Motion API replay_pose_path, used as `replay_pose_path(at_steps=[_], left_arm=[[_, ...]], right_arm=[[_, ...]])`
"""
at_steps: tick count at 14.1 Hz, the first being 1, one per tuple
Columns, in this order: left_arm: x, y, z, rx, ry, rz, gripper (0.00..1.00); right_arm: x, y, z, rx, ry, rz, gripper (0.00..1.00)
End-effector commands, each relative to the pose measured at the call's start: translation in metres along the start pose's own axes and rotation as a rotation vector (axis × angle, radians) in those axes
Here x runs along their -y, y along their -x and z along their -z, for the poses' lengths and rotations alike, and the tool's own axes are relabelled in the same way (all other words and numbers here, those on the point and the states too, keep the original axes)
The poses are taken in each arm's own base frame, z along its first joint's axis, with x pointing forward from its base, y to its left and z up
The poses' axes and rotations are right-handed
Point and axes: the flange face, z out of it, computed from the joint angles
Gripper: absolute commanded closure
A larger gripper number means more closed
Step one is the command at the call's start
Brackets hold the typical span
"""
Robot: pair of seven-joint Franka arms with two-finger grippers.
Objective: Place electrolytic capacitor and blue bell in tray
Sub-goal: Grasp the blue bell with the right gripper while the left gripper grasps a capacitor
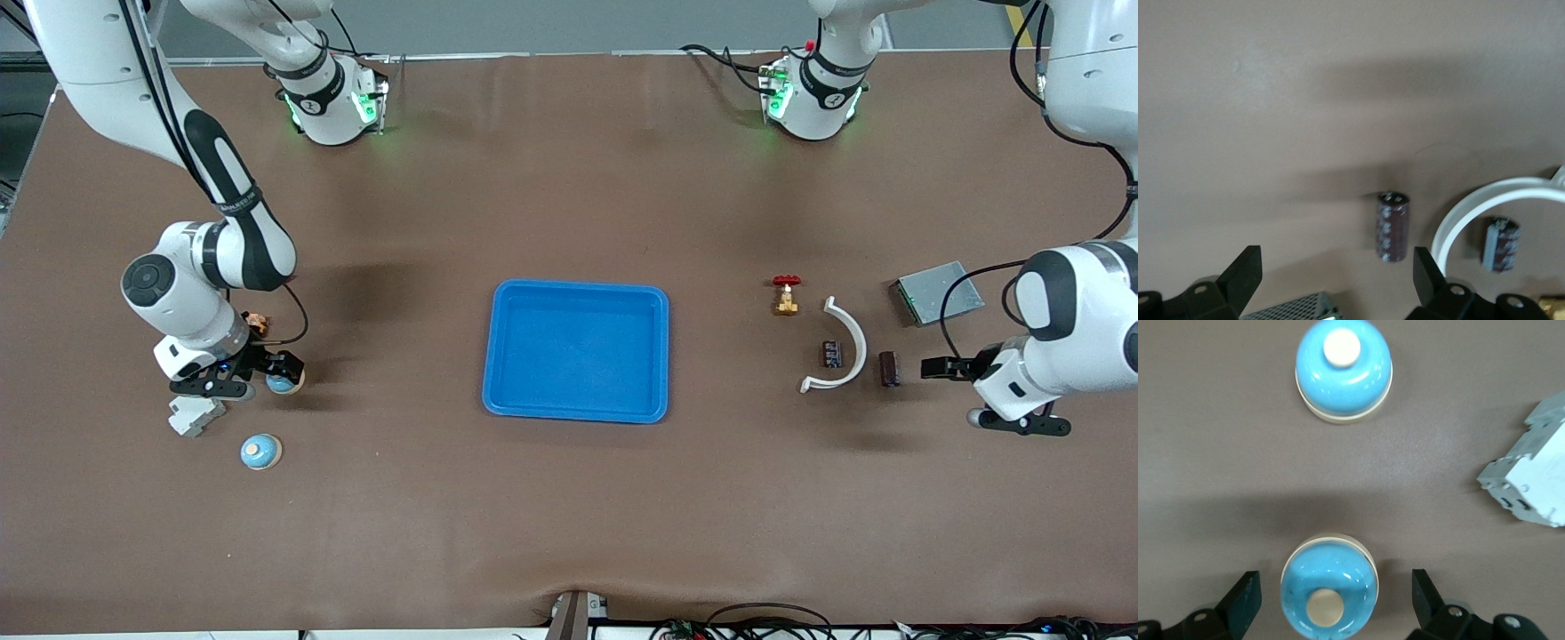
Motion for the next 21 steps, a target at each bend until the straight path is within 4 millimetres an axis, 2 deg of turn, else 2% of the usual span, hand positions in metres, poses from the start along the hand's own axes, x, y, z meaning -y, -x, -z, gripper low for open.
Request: replay_pose_path(at_steps=[1, 3, 7, 9, 10, 11, 13, 14, 15, 18, 21], left_arm=[[-0.034, -0.007, 0.001, -0.023, -0.011, 0.081, 0.00], [-0.047, -0.010, -0.008, -0.019, -0.013, 0.095, 0.00], [-0.046, -0.006, -0.025, -0.038, -0.014, 0.097, 0.00], [-0.043, -0.002, -0.034, -0.050, -0.019, 0.096, 0.00], [-0.042, 0.001, -0.038, -0.050, -0.018, 0.098, 0.00], [-0.043, 0.004, -0.044, -0.045, -0.017, 0.097, 0.00], [-0.043, 0.009, -0.053, -0.044, -0.015, 0.098, 0.00], [-0.037, 0.010, -0.053, -0.042, -0.014, 0.106, 0.00], [-0.032, 0.012, -0.055, -0.039, -0.013, 0.116, 0.00], [-0.027, 0.015, -0.064, -0.023, -0.012, 0.120, 0.00], [-0.023, 0.015, -0.075, -0.011, -0.008, 0.129, 0.00]], right_arm=[[0.002, -0.003, -0.008, 0.000, 0.000, -0.013, 0.00], [0.003, -0.003, -0.009, 0.001, -0.001, -0.012, 0.00], [0.006, -0.001, -0.015, 0.002, -0.002, -0.007, 0.00], [0.008, 0.000, -0.018, 0.005, -0.002, -0.009, 0.35], [0.008, 0.001, -0.020, 0.008, -0.002, -0.016, 0.41], [0.009, 0.003, -0.025, 0.017, -0.001, -0.018, 0.57], [0.016, 0.004, -0.026, 0.022, -0.006, -0.021, 0.95], [0.021, 0.004, -0.025, 0.021, -0.009, -0.032, 1.00], [0.029, 0.002, -0.021, 0.018, -0.011, -0.048, 1.00], [0.091, -0.003, 0.004, 0.024, -0.026, -0.136, 1.00], [0.147, 0.008, 0.011, 0.063, -0.022, -0.245, 1.00]])
